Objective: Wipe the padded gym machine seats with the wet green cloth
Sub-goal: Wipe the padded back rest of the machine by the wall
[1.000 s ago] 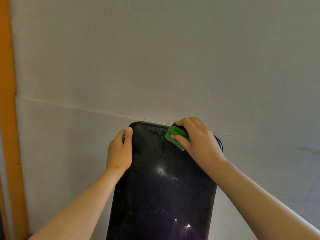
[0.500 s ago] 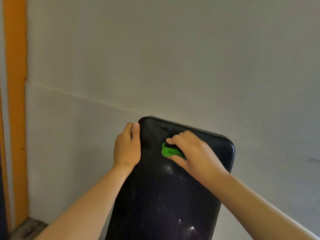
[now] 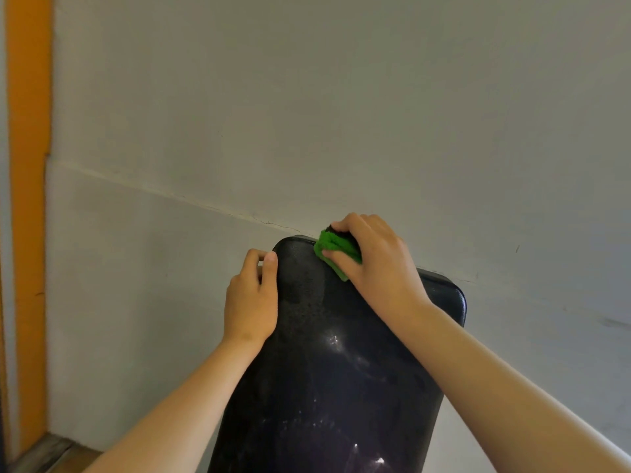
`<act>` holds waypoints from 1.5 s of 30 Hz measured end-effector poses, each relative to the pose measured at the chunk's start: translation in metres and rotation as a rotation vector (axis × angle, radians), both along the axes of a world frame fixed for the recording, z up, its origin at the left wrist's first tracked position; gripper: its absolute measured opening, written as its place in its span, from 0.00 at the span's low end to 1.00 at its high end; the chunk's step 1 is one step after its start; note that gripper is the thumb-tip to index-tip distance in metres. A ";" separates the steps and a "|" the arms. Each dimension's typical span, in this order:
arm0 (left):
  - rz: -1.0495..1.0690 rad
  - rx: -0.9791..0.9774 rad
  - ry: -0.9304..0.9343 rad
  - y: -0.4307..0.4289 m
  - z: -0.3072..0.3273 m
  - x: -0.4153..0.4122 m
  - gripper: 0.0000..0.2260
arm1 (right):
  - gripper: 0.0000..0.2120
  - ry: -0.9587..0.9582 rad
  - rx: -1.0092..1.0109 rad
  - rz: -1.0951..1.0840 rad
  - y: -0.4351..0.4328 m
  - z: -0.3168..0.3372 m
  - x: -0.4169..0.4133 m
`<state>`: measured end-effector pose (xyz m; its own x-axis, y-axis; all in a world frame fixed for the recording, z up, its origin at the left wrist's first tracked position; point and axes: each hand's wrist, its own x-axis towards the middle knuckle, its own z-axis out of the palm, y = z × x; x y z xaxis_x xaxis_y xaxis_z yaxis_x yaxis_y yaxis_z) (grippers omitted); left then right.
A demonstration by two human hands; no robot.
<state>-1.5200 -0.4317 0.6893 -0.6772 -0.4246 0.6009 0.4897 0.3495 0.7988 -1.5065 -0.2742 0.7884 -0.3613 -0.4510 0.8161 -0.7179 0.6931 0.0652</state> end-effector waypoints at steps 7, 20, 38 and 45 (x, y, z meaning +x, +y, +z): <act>-0.024 0.023 -0.065 0.002 -0.020 0.010 0.20 | 0.17 0.005 0.236 0.069 0.004 -0.031 0.012; -0.008 0.050 -0.059 0.001 -0.026 0.008 0.24 | 0.11 0.030 -0.077 0.021 -0.034 0.003 -0.017; -0.058 0.091 -0.157 0.010 -0.066 0.028 0.22 | 0.13 0.068 0.027 0.053 -0.056 -0.006 -0.012; 0.011 0.062 -0.126 0.007 -0.081 0.024 0.20 | 0.12 0.084 0.013 0.051 -0.072 -0.027 -0.010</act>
